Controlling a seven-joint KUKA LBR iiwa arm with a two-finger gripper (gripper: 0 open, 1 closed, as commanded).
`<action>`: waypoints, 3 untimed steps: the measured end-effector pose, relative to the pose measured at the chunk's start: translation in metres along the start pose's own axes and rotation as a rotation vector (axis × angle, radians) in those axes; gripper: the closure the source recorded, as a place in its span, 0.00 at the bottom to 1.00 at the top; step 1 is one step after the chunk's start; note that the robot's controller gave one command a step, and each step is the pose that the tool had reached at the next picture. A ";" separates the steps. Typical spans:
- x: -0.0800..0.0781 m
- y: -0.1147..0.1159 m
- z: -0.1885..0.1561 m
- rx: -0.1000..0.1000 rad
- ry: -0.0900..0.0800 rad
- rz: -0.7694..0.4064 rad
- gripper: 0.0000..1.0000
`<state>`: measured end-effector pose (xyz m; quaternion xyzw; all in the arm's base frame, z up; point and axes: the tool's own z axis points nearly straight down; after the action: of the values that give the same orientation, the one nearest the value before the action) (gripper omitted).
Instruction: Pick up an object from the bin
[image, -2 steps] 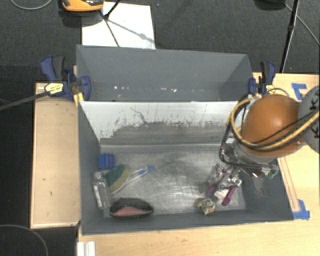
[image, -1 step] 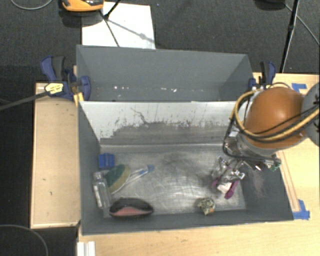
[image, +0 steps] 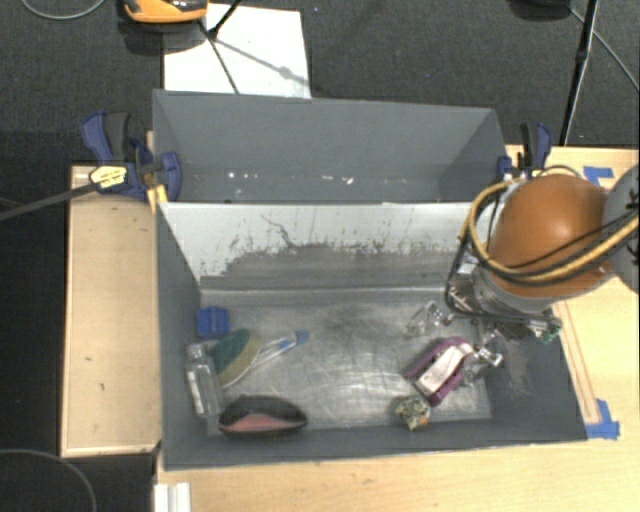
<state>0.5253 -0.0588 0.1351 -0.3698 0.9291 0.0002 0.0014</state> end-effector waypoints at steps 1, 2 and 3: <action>-0.008 -0.036 0.043 -0.007 0.007 -0.429 0.00; 0.023 -0.013 0.062 0.007 -0.003 -0.694 0.00; 0.021 -0.011 0.062 0.005 -0.008 -0.691 1.00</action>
Offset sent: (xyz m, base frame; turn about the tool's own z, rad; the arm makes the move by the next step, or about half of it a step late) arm 0.0307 -0.0207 -0.0450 -0.4307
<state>0.5177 -0.0809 0.0735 -0.6627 0.7489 -0.0010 0.0060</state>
